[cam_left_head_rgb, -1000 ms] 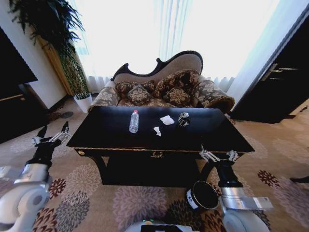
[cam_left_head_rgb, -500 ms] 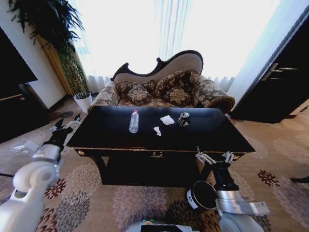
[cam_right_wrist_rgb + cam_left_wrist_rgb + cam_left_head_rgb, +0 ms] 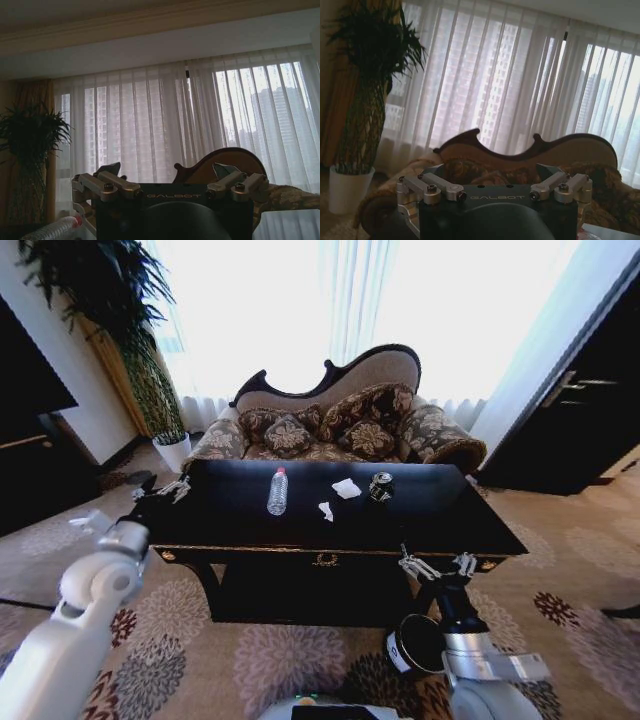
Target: Move to the front of the table and place the trash on the table into the trash bin.
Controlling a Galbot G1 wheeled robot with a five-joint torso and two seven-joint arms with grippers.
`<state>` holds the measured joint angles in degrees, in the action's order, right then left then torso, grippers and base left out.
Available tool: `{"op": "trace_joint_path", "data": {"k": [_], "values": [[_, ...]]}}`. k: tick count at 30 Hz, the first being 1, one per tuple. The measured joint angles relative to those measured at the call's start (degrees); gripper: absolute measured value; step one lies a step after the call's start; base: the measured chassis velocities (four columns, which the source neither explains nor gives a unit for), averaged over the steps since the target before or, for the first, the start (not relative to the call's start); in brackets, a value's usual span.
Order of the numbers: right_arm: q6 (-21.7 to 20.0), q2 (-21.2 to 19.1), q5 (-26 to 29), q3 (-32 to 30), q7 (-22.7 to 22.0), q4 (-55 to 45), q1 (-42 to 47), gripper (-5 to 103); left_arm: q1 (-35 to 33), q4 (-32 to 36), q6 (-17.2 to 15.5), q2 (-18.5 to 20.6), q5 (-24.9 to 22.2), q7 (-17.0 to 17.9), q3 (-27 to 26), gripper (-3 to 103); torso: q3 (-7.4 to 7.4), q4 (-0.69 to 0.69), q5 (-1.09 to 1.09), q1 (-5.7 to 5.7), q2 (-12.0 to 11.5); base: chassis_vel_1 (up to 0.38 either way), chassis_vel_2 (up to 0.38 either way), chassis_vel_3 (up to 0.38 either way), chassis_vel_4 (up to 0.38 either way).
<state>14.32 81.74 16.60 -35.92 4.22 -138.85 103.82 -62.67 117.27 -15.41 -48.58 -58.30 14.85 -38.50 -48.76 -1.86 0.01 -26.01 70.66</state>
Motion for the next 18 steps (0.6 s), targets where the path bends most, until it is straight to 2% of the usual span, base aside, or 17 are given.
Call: {"op": "trace_joint_path", "data": {"k": [2,4,7,14,18], "values": [[-0.06,-0.06,-0.52,0.66,0.00,0.79,-0.26,100,2.82,-1.24,-0.87,-0.25,-0.64,1.53,3.16,100,0.00,-0.01,-0.01,0.00,0.00,0.000,0.000,0.000,0.000],[-0.11,-0.09,-0.67,0.82,0.01,1.00,-0.35,100,3.58,-1.57,-1.14,-0.48,-0.72,1.96,4.13,100,0.00,0.00,-0.01,0.00,0.00,0.000,0.000,0.000,0.000],[-0.79,-0.40,-1.30,1.18,0.06,1.94,-0.94,100,8.51,-4.11,-2.66,-1.88,-0.79,3.31,9.59,100,0.00,0.01,0.00,0.00,0.00,0.000,0.000,0.000,0.000],[-1.02,-0.62,-2.47,1.52,0.15,4.21,-1.61,100,16.12,-8.07,-3.69,-3.32,1.92,1.84,16.99,100,0.00,-0.01,-0.01,0.00,0.00,0.000,0.000,0.000,0.000],[-0.96,-0.66,-3.00,1.94,0.39,5.91,-2.20,100,19.39,-9.18,-5.03,-4.65,3.28,2.44,22.10,100,0.00,0.00,-0.01,0.00,0.00,0.000,0.000,0.000,0.000]]}}
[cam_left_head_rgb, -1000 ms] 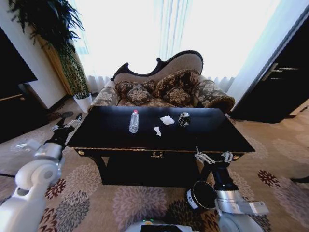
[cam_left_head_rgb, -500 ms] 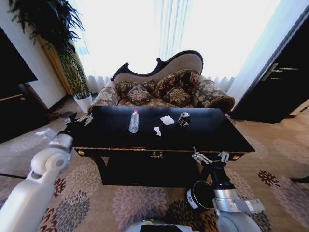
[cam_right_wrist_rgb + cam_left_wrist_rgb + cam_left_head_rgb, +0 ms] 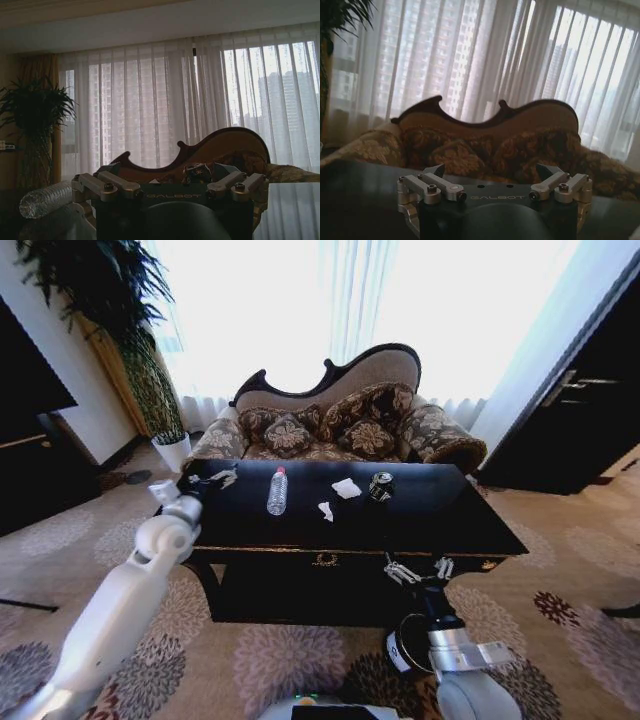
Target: Move to the front of the table and place the trash on the table into the trash bin.
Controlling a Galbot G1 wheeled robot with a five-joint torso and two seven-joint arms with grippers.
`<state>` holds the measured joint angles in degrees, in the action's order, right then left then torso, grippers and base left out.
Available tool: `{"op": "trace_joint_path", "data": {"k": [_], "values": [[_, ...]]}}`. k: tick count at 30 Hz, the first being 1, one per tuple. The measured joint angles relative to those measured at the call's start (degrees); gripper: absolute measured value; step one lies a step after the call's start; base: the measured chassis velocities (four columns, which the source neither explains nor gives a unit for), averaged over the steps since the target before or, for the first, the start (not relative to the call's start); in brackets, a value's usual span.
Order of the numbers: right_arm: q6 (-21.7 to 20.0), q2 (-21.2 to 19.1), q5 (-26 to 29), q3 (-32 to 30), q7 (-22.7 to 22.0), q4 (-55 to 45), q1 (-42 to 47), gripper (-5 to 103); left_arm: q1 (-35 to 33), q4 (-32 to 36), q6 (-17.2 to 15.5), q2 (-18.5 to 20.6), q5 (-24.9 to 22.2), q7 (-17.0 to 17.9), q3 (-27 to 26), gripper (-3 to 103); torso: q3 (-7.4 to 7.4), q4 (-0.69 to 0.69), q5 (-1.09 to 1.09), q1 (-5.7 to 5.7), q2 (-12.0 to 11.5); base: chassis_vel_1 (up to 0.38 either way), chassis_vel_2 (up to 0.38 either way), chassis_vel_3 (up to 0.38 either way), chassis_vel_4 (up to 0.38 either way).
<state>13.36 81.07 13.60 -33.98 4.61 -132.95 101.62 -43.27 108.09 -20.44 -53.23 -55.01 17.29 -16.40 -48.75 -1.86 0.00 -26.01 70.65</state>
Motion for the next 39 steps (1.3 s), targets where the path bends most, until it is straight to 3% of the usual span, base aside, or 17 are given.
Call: {"op": "trace_joint_path", "data": {"k": [5,20,39], "values": [[0.12,0.11,-0.81,1.24,0.13,1.16,-0.72,100,2.31,-0.57,-1.75,-0.74,0.98,1.55,5.54,100,0.00,0.00,0.00,0.00,0.00,0.000,0.000,0.000,0.000],[1.39,0.02,-1.05,1.40,0.53,3.17,-0.98,100,8.39,-6.74,-1.24,-4.23,4.69,1.26,16.50,100,0.00,0.00,0.00,0.01,0.00,0.000,0.000,0.000,0.000],[1.61,-0.20,-0.80,1.32,0.54,3.62,-1.40,100,7.18,-8.03,-1.47,-7.95,7.16,1.88,19.85,100,0.00,0.00,0.00,0.01,0.00,0.000,0.000,0.000,0.000]]}}
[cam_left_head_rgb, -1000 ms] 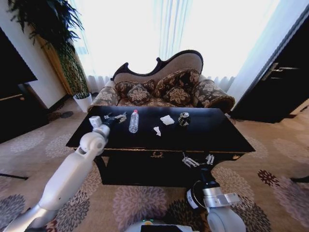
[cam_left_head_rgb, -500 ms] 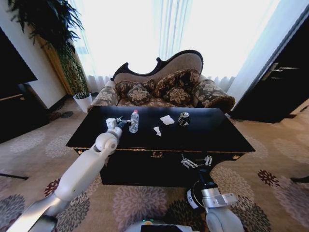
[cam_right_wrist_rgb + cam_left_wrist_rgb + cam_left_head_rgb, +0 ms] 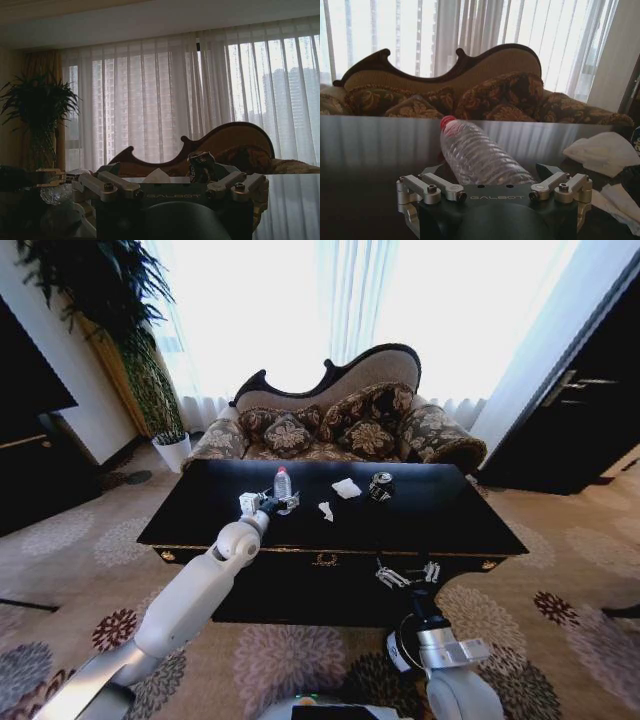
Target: Move to the front of the table and place the trash on the table into the trash bin.
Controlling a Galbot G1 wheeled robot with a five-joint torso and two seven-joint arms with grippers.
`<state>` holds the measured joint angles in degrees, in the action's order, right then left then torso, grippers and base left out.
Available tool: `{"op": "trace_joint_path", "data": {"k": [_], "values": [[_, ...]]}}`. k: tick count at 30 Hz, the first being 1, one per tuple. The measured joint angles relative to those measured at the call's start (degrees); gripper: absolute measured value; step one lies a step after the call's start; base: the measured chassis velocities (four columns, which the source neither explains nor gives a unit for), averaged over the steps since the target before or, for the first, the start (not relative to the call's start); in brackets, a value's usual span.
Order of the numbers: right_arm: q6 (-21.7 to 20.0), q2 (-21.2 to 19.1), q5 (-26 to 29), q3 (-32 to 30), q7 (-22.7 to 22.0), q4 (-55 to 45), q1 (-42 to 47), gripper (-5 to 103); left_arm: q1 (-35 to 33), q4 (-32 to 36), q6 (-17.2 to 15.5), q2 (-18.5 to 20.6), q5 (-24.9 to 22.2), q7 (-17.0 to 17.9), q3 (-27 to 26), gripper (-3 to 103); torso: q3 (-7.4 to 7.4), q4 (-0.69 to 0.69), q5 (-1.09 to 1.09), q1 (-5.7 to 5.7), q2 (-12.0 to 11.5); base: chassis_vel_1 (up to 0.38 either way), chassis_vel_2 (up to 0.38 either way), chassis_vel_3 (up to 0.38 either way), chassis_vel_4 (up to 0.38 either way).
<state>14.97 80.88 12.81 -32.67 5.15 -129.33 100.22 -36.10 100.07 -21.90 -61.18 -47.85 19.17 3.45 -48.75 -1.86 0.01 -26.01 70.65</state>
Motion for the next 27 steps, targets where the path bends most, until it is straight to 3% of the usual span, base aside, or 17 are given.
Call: {"op": "trace_joint_path", "data": {"k": [6,9,11,14,17,18,20,24,27], "values": [[0.08,-0.06,0.15,-0.31,0.01,0.06,0.11,100,-1.48,1.20,-0.06,0.04,0.13,0.05,-0.08,101,0.00,0.00,0.01,0.01,0.00,0.000,0.000,0.000,0.000],[0.16,-0.04,0.12,-0.17,0.08,0.20,0.06,100,-2.70,1.64,-0.02,0.27,0.85,0.04,-0.58,93,0.00,0.00,0.00,0.00,0.00,0.000,0.000,0.000,0.000],[0.17,-0.02,0.12,-0.10,0.09,0.20,0.05,100,-2.89,1.69,0.00,0.33,0.92,0.04,-0.68,93,0.00,0.00,0.00,0.00,0.00,0.000,0.000,0.000,0.000],[0.19,0.05,0.04,0.23,0.12,0.20,0.04,100,-3.96,2.04,0.23,0.81,1.22,-0.14,-1.36,77,0.00,0.00,0.01,0.00,0.00,0.000,0.000,0.000,0.000],[0.19,0.01,0.04,0.23,0.12,0.18,0.04,100,-4.32,2.32,0.36,0.97,1.26,-0.20,-1.65,72,0.00,0.00,0.01,0.00,0.00,0.000,0.000,0.000,0.000],[0.20,-0.08,0.05,0.10,0.12,0.11,0.06,100,-4.85,3.07,0.49,1.19,1.27,-0.30,-2.20,61,0.00,0.00,0.01,0.00,0.00,0.000,0.000,0.000,0.000],[0.21,-0.11,0.06,0.05,0.11,0.08,0.08,100,-5.07,3.43,0.55,1.30,1.27,-0.34,-2.45,61,0.00,0.00,0.01,0.00,0.00,0.000,0.000,0.000,0.000],[0.27,-0.24,0.27,-0.14,0.00,0.01,0.15,100,-6.87,5.87,0.98,2.11,1.70,-0.64,-3.99,48,0.00,-0.01,0.01,0.00,0.00,0.000,0.000,0.000,0.000],[0.31,-0.34,0.52,-0.18,-0.09,-0.06,0.17,100,-11.60,9.46,2.09,3.20,4.60,-2.13,-8.20,43,0.00,-0.01,0.01,0.00,0.00,0.000,0.000,0.000,0.000]]}}
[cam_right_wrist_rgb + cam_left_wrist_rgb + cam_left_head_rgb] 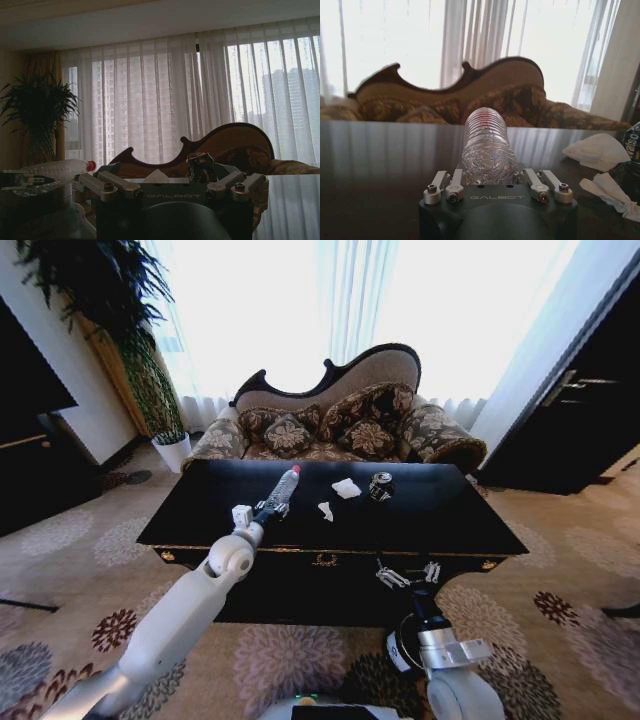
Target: Move to the front of the table and place the trash on the table into the trash bin.
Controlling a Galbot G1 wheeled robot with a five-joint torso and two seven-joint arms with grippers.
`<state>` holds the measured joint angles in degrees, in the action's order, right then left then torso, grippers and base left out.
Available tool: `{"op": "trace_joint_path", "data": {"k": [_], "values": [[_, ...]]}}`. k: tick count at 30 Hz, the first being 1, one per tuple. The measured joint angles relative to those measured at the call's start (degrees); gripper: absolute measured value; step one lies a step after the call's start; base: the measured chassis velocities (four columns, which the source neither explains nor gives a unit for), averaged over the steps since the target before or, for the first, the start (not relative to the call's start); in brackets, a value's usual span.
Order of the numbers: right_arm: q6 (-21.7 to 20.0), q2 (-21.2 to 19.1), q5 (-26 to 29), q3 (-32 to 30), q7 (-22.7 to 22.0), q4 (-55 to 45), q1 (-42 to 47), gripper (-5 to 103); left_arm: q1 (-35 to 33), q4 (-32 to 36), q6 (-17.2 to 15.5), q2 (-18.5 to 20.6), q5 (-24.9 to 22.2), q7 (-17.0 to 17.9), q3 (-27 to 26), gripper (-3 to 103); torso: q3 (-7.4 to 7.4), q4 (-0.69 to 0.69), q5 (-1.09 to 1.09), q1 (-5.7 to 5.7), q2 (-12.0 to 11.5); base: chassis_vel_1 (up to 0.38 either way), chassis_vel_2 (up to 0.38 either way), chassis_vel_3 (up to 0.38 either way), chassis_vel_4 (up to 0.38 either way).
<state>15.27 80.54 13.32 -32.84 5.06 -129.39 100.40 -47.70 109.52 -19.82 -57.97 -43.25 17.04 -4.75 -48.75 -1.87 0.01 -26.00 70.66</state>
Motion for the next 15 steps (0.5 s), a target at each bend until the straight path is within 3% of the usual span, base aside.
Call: {"op": "trace_joint_path", "data": {"k": [3,7,9,10,12,13,15], "values": [[0.03,-0.06,0.21,0.13,-0.02,-0.01,0.00,100,-3.53,2.11,1.22,0.59,2.86,-1.65,-3.55,37,0.00,0.01,0.01,0.00,0.00,0.000,0.000,0.000,0.000],[-0.12,-0.37,5.66,2.16,0.33,-0.41,0.05,100,-13.47,7.89,7.27,1.93,12.99,-10.50,-14.15,37,0.00,0.02,0.01,0.00,0.00,0.000,0.000,0.000,0.000],[-0.22,-0.40,7.02,2.67,0.56,-0.50,0.10,100,-14.77,8.72,8.21,2.09,14.10,-11.68,-15.21,37,0.00,0.02,0.00,0.00,0.00,0.000,0.000,0.000,0.000],[-0.47,-0.51,10.42,4.02,1.55,-0.73,0.22,100,-18.63,11.17,11.22,2.45,17.05,-15.02,-18.08,37,0.00,0.03,0.01,0.00,0.00,0.000,0.000,0.000,0.000],[-0.59,-0.58,13.66,5.60,3.23,-1.05,0.33,100,-21.99,13.64,15.64,2.56,19.72,-18.21,-20.39,37,0.01,0.02,0.01,0.00,0.01,0.000,0.000,0.000,0.000],[-0.59,-0.58,13.66,5.60,3.23,-1.05,0.33,100,-21.99,13.64,15.64,2.56,19.72,-18.21,-20.39,37,0.01,0.02,0.01,0.00,0.01,0.000,0.000,0.000,0.000],[-1.06,-0.57,18.26,8.22,4.94,-2.03,0.58,100,-25.11,16.28,22.07,2.36,23.94,-22.20,-22.06,37,0.01,0.02,0.00,0.01,0.01,0.000,0.000,0.000,0.000]]}}
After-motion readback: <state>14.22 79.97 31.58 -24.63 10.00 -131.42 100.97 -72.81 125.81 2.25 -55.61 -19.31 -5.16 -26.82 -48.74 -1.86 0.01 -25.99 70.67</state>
